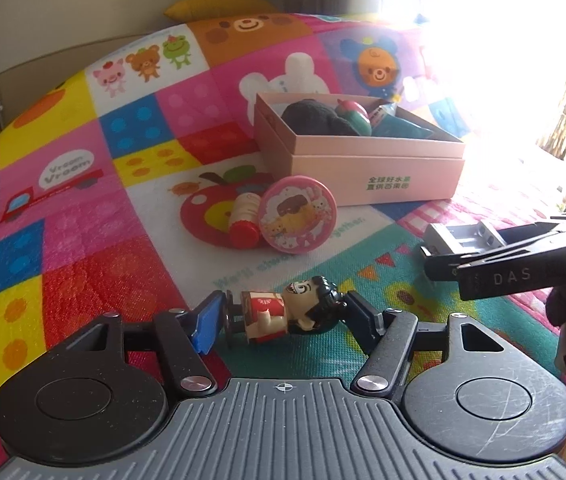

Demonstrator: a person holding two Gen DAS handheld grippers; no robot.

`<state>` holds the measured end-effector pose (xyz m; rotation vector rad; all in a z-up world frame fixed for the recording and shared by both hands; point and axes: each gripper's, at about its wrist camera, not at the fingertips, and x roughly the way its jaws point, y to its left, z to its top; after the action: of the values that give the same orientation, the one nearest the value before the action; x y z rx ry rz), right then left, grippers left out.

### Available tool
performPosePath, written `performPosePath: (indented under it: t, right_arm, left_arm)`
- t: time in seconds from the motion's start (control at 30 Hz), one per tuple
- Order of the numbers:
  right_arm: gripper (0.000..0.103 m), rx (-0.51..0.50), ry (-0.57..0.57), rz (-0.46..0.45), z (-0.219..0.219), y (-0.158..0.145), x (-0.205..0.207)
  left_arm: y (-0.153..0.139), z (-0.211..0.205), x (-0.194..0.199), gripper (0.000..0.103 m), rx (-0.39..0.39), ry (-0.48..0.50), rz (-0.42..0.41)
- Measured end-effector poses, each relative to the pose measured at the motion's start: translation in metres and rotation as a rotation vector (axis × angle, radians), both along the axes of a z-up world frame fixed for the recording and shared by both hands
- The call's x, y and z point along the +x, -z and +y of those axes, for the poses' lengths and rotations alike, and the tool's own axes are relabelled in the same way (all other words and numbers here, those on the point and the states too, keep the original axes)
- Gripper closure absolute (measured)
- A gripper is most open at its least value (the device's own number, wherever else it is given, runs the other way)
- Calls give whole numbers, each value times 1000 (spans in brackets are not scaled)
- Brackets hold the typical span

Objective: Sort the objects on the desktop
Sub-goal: 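Drop the figurine into the pink box with the left tool while the right tool lowers the charger in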

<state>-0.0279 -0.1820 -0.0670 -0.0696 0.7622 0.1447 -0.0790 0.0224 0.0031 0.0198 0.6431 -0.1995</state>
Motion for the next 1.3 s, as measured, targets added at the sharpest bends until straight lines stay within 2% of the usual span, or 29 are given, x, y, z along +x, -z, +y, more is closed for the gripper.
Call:
performPosePath:
  t: [0.07, 0.13, 0.37, 0.57, 0.7, 0.83, 0.97, 1.1, 1.17, 1.23, 1.3]
  right_arm:
    - [22, -6, -29, 27, 4, -7, -3]
    - [22, -3, -47, 55, 7, -14, -6]
    - [23, -21, -110, 25, 7, -62, -37]
    - [23, 20, -102, -120, -9, -136, -50]
    - [23, 44, -95, -232, -18, -191, -39]
    - [23, 89, -61, -282, -26, -227, -9]
    - [23, 101, -32, -291, -29, -232, 27]
    - [23, 120, -3, -226, -28, -214, 72]
    - [21, 144, 12, -192, -29, -203, 92]
    - [17, 173, 39, -165, -32, -189, 104]
    - [16, 186, 49, -149, -36, -175, 106]
  left_arm:
    - [-3, 0, -6, 33, 3, 14, -9]
    - [-9, 0, -12, 33, 0, 27, -27]
    - [-45, -1, -27, 33, -19, 80, -131]
    - [-100, -13, -25, 33, 31, 153, -285]
    - [-138, -30, -2, 33, 69, 185, -386]
    - [-156, -42, 46, 33, 21, 203, -375]
    - [-147, -50, 94, 33, 7, 199, -349]
    - [-125, -46, 134, 31, -47, 201, -255]
    - [-113, -36, 145, 22, -74, 185, -214]
    - [-105, -20, 142, 8, -88, 150, -210]
    - [-95, -5, 133, 8, -92, 121, -206]
